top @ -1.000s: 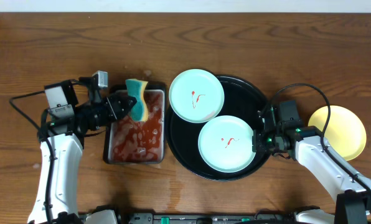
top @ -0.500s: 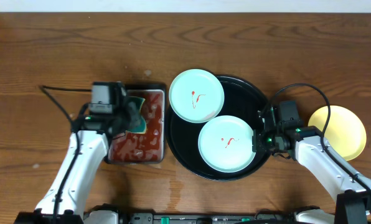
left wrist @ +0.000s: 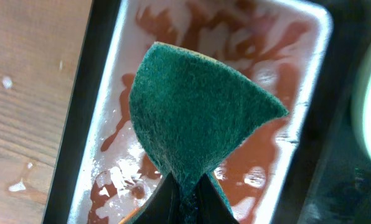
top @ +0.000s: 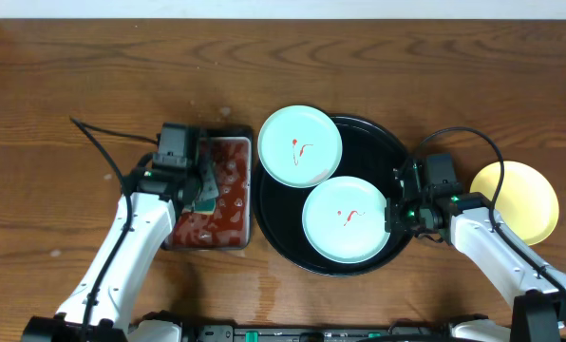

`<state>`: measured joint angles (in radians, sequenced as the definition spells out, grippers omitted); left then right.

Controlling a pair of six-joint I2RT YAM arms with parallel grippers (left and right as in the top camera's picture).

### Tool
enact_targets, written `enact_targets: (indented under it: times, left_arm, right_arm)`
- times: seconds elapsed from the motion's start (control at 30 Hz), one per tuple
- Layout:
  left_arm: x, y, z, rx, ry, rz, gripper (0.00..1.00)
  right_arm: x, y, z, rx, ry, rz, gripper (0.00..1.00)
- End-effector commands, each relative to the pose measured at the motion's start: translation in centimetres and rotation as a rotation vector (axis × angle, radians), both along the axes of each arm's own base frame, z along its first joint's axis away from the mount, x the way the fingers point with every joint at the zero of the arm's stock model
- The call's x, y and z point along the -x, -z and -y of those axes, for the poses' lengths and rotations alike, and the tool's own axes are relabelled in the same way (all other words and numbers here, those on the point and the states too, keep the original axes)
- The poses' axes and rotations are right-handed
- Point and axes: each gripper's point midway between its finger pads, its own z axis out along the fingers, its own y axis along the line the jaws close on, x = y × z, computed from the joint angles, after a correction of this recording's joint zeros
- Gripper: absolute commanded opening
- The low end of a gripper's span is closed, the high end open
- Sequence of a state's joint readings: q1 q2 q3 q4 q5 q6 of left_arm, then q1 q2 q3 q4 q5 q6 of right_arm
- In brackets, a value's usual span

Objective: Clean dirty plates on tray and stack at the side
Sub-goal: 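Carry the sponge from the basin onto the mint plate with left gripper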

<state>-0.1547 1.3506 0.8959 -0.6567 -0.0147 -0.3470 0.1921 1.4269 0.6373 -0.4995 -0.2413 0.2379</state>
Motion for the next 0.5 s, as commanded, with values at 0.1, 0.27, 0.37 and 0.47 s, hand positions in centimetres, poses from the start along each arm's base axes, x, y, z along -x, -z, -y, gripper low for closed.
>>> enact_targets:
  times: [0.1, 0.27, 0.37, 0.47]
  left_arm:
    - [-1.7, -4.1, 6.3, 0.137, 0.143, 0.092, 0.07]
    - [-1.1, -3.9, 11.8, 0.217, 0.212, 0.099, 0.07]
    - [-0.5, -3.4, 16.4, 0.291, 0.29, 0.09, 0.08]
    - [0.2, -2.1, 20.0, 0.344, 0.306, 0.065, 0.07]
  right_arm:
    - [0.3, 0.4, 0.0, 0.007, 0.013, -0.015, 0.01]
    - [0.3, 0.4, 0.0, 0.006, 0.015, -0.016, 0.01]
    - [0.4, 0.4, 0.1, 0.007, 0.015, -0.02, 0.01]
    - [0.5, 0.4, 0.1, 0.008, 0.015, -0.024, 0.01]
